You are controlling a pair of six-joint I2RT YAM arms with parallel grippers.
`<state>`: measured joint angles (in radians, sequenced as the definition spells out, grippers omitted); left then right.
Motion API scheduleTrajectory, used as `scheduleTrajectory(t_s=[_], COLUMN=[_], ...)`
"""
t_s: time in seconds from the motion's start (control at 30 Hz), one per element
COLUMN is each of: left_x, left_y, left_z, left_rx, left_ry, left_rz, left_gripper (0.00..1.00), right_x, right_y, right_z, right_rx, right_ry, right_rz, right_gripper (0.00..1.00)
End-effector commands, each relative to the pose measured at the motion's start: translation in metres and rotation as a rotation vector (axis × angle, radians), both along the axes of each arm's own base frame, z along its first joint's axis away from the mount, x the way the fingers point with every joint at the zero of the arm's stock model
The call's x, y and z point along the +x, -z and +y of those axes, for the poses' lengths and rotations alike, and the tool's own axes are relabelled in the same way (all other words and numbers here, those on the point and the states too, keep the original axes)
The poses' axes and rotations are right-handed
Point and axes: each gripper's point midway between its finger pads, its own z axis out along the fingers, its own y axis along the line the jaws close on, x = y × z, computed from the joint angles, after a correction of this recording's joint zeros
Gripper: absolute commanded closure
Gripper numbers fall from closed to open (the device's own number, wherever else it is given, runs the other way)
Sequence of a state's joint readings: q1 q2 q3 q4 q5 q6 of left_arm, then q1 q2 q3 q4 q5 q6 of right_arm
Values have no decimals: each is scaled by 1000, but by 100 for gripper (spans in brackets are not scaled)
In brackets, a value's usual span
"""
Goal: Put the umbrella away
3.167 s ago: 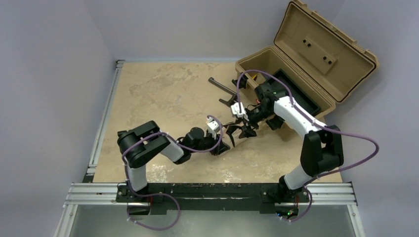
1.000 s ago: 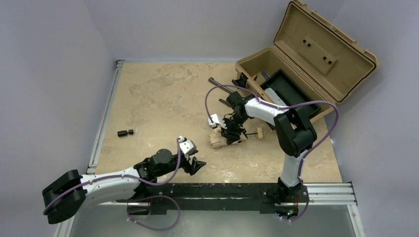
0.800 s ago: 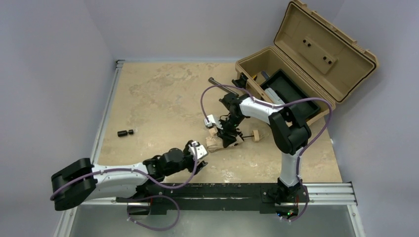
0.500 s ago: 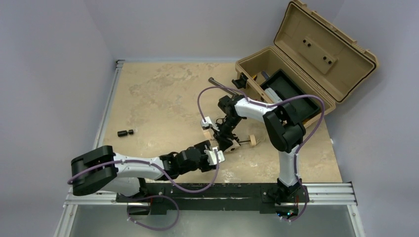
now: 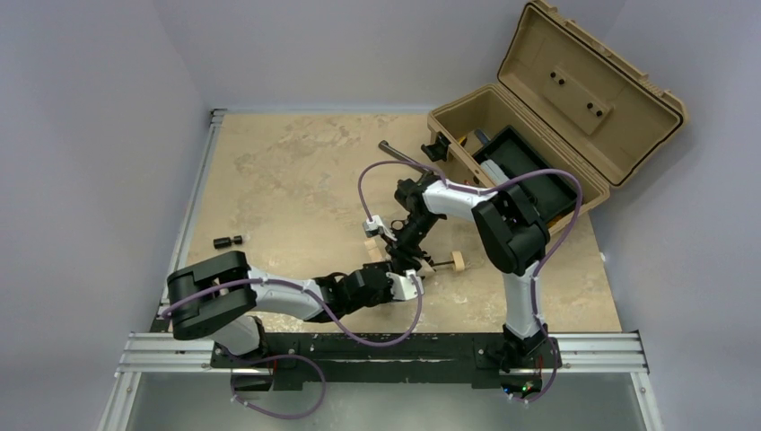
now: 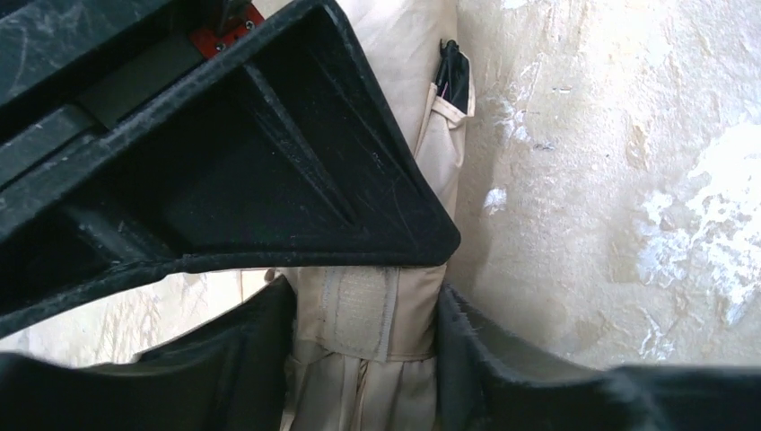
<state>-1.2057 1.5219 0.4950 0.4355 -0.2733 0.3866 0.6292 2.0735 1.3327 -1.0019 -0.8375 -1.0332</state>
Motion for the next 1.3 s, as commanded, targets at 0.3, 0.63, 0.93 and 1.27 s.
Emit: scheduleTrajectory(t_s=[0.3, 0.63, 0.93, 1.27], left_x=[-61, -99, -113, -113], left_y=[89, 122, 142, 150], left_z=[36, 44, 53, 60], left_rx=[64, -29, -119, -110], left_ry=[-190, -326, -448, -546], left_rz=[476, 771, 1041, 1146], left_gripper=[100, 100, 100, 100], right_x=[48, 95, 26, 28], right_y=[-21, -144, -92, -26], right_z=[-10, -30, -60, -51], right_rx=[53, 438, 489, 221], right_ry=[61, 122, -345, -268], right_rz=[-281, -756, -917, -895], right_gripper=[38, 25, 1, 26])
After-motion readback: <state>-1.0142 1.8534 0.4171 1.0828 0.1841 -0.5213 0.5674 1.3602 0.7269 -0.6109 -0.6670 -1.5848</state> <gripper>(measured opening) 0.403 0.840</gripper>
